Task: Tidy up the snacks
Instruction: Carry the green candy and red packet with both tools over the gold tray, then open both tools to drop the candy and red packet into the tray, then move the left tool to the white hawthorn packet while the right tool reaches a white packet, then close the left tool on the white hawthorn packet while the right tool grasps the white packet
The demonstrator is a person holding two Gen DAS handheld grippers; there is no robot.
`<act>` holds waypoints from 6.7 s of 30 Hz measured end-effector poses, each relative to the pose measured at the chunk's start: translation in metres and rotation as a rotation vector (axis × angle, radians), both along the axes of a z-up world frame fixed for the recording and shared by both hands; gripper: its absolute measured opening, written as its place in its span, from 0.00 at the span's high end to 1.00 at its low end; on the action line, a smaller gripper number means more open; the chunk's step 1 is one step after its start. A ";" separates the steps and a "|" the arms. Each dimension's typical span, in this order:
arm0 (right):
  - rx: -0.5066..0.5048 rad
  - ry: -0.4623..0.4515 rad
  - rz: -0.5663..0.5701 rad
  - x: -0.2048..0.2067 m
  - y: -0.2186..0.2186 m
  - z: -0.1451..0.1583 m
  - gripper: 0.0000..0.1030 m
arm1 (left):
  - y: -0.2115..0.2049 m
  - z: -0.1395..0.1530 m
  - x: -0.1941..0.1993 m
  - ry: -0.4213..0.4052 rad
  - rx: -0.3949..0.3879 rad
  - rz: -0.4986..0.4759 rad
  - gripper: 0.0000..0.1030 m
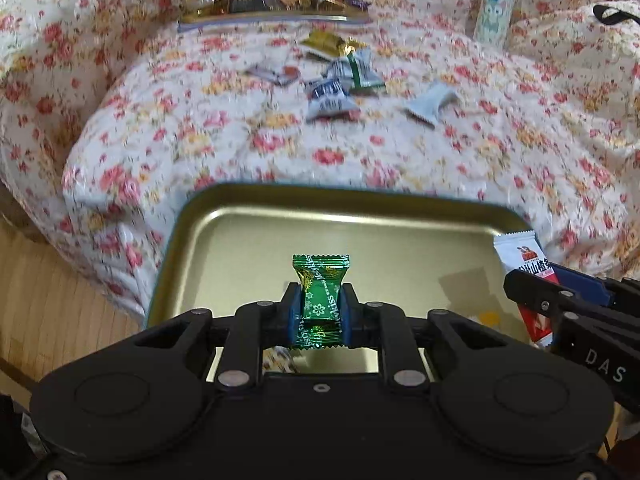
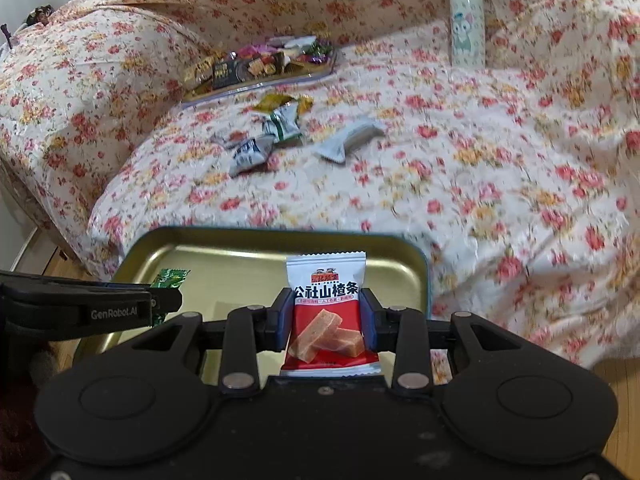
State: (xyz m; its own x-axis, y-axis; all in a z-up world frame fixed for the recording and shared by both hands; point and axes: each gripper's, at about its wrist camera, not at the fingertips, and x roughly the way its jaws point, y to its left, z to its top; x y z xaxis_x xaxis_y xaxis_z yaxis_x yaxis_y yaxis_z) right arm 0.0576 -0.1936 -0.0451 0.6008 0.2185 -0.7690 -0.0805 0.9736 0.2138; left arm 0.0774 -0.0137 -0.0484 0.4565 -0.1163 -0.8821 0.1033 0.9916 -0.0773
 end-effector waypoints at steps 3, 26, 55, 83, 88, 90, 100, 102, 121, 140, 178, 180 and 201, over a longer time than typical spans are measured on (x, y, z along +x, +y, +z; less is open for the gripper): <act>-0.013 0.005 -0.016 -0.004 -0.003 -0.002 0.65 | -0.003 -0.005 -0.004 0.027 -0.004 -0.003 0.75; -0.049 0.055 -0.041 -0.007 -0.006 -0.017 0.65 | -0.009 -0.020 -0.018 0.082 0.024 -0.013 0.73; -0.064 0.070 -0.037 -0.008 -0.004 -0.018 0.63 | -0.004 -0.016 -0.025 0.059 0.045 0.009 0.72; -0.084 -0.130 0.011 0.007 0.004 0.025 0.45 | 0.017 0.024 -0.007 -0.281 0.101 0.067 0.66; -0.090 -0.203 0.020 0.018 0.008 0.034 0.43 | 0.023 0.031 0.011 -0.322 0.092 0.072 0.66; -0.098 -0.237 0.009 0.021 0.010 0.038 0.42 | 0.024 0.033 0.019 -0.345 0.098 0.080 0.66; -0.141 -0.273 -0.007 0.064 0.016 0.044 0.39 | 0.030 0.031 0.064 -0.358 0.150 0.089 0.65; -0.132 -0.258 -0.005 0.073 0.016 0.041 0.41 | 0.031 0.028 0.074 -0.353 0.156 0.090 0.65; -0.119 -0.118 0.021 0.163 0.029 -0.001 0.47 | 0.032 -0.024 0.173 -0.207 0.158 0.099 0.65; -0.082 -0.008 -0.012 0.216 0.027 -0.040 0.50 | 0.053 -0.036 0.207 -0.173 0.122 0.143 0.47; -0.071 -0.200 -0.065 0.262 0.002 -0.063 0.76 | 0.062 -0.025 0.213 -0.072 0.044 0.224 0.46; -0.088 -0.230 -0.056 0.258 0.004 -0.065 0.76 | 0.061 -0.019 0.214 -0.070 0.021 0.237 0.46; -0.131 -0.264 -0.031 0.256 0.008 -0.068 0.76 | 0.036 -0.028 0.240 0.013 0.091 0.188 0.43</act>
State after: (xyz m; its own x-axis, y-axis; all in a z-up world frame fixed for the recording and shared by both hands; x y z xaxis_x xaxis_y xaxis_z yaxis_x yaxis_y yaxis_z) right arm 0.3131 -0.1858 -0.1130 0.7886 0.1064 -0.6056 -0.0864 0.9943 0.0622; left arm 0.3174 0.0219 -0.0767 0.4515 0.0501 -0.8909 -0.0843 0.9964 0.0133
